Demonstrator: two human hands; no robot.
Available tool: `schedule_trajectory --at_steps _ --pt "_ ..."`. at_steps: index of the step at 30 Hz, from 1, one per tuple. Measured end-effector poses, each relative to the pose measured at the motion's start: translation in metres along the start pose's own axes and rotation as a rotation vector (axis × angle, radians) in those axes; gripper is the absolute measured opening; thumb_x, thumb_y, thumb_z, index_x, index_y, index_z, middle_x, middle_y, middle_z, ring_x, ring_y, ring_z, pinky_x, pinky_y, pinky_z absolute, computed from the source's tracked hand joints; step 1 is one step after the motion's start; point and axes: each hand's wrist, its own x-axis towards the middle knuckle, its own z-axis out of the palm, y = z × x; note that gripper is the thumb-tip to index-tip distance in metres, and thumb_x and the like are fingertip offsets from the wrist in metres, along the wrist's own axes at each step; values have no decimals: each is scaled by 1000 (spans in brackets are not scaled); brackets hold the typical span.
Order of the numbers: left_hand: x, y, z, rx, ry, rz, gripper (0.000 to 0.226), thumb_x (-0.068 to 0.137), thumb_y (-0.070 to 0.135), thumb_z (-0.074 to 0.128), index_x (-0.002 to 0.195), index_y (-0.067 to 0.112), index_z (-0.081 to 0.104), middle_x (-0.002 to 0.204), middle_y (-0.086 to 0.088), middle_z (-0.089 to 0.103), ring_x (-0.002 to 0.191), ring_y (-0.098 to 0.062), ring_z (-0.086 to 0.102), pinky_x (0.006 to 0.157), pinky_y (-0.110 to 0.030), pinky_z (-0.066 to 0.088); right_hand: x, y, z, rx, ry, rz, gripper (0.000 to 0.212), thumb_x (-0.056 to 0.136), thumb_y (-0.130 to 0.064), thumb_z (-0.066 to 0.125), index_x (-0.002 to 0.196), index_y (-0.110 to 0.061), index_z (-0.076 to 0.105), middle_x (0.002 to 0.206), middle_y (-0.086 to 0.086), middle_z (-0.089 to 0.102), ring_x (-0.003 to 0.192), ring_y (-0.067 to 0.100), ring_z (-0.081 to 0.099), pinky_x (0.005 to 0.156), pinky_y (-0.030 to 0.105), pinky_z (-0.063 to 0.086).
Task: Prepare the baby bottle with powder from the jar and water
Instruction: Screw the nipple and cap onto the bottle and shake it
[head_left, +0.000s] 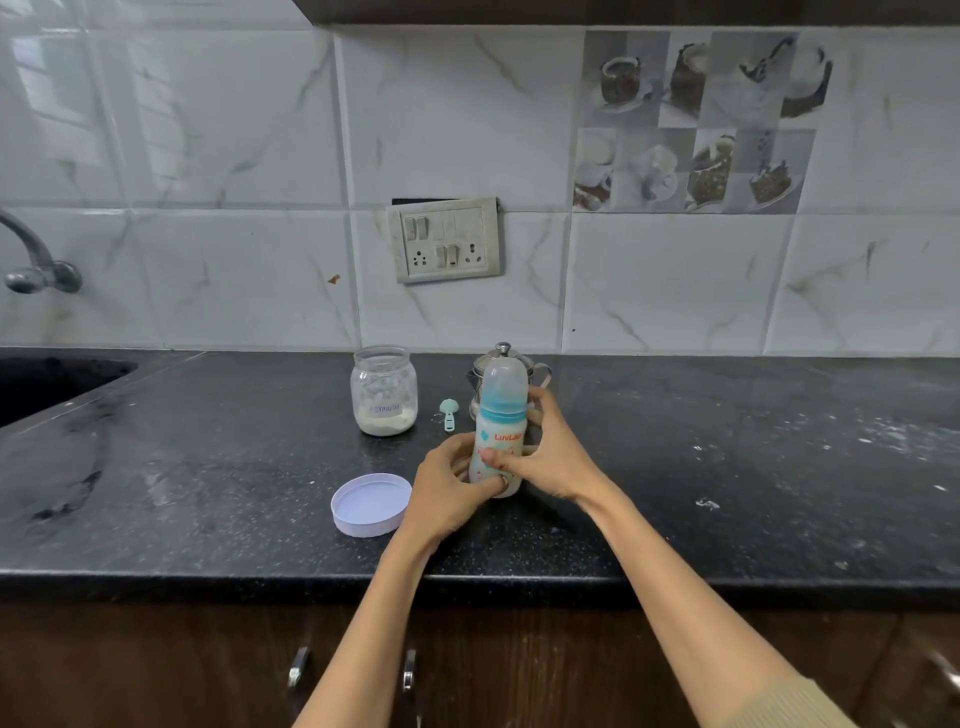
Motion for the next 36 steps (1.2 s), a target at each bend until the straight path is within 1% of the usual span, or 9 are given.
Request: schedule_trajectory --at_steps 4,7,12,16,20,26,29,33,36 --pt "0 -1 -1 1 -1 2 52 71 -2 74 115 18 56 114 -1 66 101 -6 63 88 -20 50 -7 7 3 90 -10 43 63 68 -13 81 118 -24 44 116 -8 55 106 14 60 81 19 54" --pt "-1 0 -1 7 -30 9 54 73 0 75 121 13 54 114 1 64 102 -5 62 84 -15 50 -13 13 5 142 -24 52 59 73 -8 77 124 -13 49 120 -1 58 111 14 58 75 8 51" --pt "0 -2 -2 52 -48 1 60 76 -1 72 130 8 48 125 -2 58 115 -12 56 93 -19 45 -15 15 3 134 -47 56 52 79 2 69 127 -7 50 125 5 57 115 12 54 82 8 49" --pt "2 -5 -2 79 -45 -2 59 79 -5 67 133 6 46 132 -8 56 121 -17 54 102 -28 43 -14 17 2 119 -33 77 52 80 5 66 129 -8 51 131 8 57 123 19 53 98 23 44" --pt "5 -7 -2 94 -50 1 59 80 -4 67 134 7 45 133 -8 56 121 -16 54 104 -29 43 -13 18 2 107 -31 80 53 80 5 66 130 -8 51 131 6 57 122 15 53 82 7 46" --pt "8 -6 -5 218 -36 40 54 78 0 70 129 8 53 121 -5 63 106 -11 58 83 -10 45 -13 17 1 83 -17 91 53 80 6 66 130 -5 51 132 9 56 119 15 54 70 -2 44" --pt "14 -4 -2 266 -58 32 54 75 3 73 126 8 57 118 -5 65 106 -16 61 91 -23 47 -13 19 -6 34 -8 99 53 80 2 68 130 -6 51 132 8 57 120 15 54 71 1 44" --pt "30 5 22 275 -101 27 51 74 1 73 123 6 58 119 -7 65 105 -19 63 93 -30 50 -10 22 -30 -29 24 139 53 79 -2 70 128 -7 53 130 7 59 119 18 57 89 17 43" --pt "46 10 50 269 -120 12 51 76 0 72 124 3 56 123 -7 62 111 -21 60 96 -30 48 -6 29 -53 -54 57 172 52 79 -1 70 128 -7 54 129 8 60 117 17 58 91 21 43"
